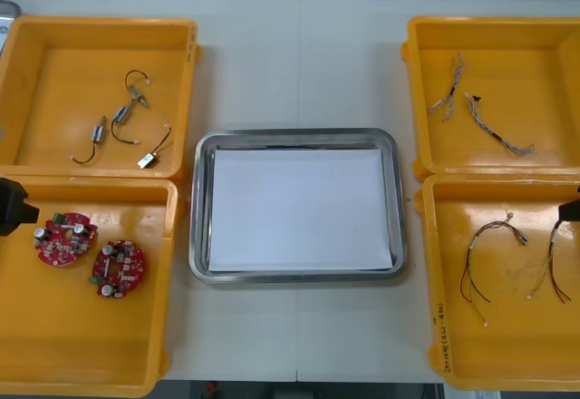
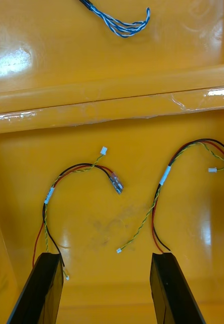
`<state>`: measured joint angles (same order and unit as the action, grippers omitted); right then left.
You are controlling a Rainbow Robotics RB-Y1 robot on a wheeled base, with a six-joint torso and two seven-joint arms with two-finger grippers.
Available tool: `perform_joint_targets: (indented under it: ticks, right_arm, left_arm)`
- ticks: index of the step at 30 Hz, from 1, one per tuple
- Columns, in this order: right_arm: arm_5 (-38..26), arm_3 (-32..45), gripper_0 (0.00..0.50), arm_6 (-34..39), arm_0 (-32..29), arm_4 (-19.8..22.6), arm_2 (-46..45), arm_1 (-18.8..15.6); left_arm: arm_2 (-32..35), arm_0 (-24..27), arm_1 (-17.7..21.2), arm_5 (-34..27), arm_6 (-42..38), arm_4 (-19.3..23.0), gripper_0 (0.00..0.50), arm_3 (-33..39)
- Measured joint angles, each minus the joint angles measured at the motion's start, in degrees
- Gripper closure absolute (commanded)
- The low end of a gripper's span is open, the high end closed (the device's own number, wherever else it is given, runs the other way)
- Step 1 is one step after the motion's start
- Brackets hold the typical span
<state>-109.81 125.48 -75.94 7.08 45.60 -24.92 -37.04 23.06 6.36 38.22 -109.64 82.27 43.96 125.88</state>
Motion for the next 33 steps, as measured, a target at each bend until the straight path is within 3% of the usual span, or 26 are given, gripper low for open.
perform_joint_targets:
  ticks: [18, 28, 33]
  right_arm:
    - [0.0, 0.0, 0.000, 0.0, -2.9, -3.2, 0.0, 0.0]
    - [0.1, -4.7, 0.000, 0.0, -4.0, -3.6, 0.0, 0.0]
    - [3.1, -7.1, 0.000, 0.0, -4.0, -4.1, 0.0, 0.0]
  left_arm:
    - [0.0, -2.5, 2.3, 0.5, 0.0, 0.6, 0.000, -4.5]
    - [-1.4, -2.6, 2.3, 8.8, 0.0, 0.4, 0.000, -8.2]
    - [-3.0, -2.6, 2.3, 12.9, 0.0, 0.4, 0.000, -10.5]
